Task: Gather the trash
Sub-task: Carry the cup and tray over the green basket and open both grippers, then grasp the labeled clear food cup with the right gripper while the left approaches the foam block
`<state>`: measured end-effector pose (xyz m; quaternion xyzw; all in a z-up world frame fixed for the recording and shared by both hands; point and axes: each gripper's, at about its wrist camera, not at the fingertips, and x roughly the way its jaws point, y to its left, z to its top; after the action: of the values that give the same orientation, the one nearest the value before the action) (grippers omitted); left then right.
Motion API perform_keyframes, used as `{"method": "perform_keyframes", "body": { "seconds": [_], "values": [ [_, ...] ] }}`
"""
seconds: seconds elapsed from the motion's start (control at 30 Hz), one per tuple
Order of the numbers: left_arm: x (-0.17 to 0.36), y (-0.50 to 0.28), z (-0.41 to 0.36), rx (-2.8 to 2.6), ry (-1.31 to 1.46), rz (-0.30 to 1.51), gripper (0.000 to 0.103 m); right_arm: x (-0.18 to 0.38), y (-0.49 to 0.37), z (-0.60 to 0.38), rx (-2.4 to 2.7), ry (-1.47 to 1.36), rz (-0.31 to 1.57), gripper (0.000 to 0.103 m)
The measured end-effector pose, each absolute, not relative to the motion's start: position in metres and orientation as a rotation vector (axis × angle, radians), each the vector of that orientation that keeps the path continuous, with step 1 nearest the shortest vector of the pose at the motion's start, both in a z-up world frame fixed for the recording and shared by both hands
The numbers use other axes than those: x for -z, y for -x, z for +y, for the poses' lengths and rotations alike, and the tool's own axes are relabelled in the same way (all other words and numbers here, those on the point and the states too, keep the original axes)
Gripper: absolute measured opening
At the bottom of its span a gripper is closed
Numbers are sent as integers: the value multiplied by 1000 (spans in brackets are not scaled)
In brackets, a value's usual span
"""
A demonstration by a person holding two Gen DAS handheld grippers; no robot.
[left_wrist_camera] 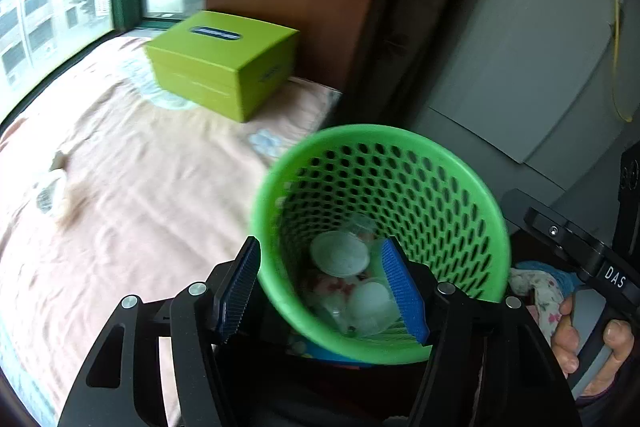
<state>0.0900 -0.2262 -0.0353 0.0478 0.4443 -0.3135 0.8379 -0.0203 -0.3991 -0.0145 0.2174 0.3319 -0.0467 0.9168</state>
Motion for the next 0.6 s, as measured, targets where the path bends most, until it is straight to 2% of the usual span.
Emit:
{"method": "perform_keyframes", "body": {
  "seconds": [0.13,0.2,0.6],
  "values": [
    [32,-102,-195,598,-75,933,61,13,6,-381,52,-415,696,90],
    [30,-108,-179,560,-63,928,66,13,-4,-370,30,-397,707,90],
    [20,-158,-53,272,17,892,66,12,-66,-292,-133,-289,760,90]
  ]
}}
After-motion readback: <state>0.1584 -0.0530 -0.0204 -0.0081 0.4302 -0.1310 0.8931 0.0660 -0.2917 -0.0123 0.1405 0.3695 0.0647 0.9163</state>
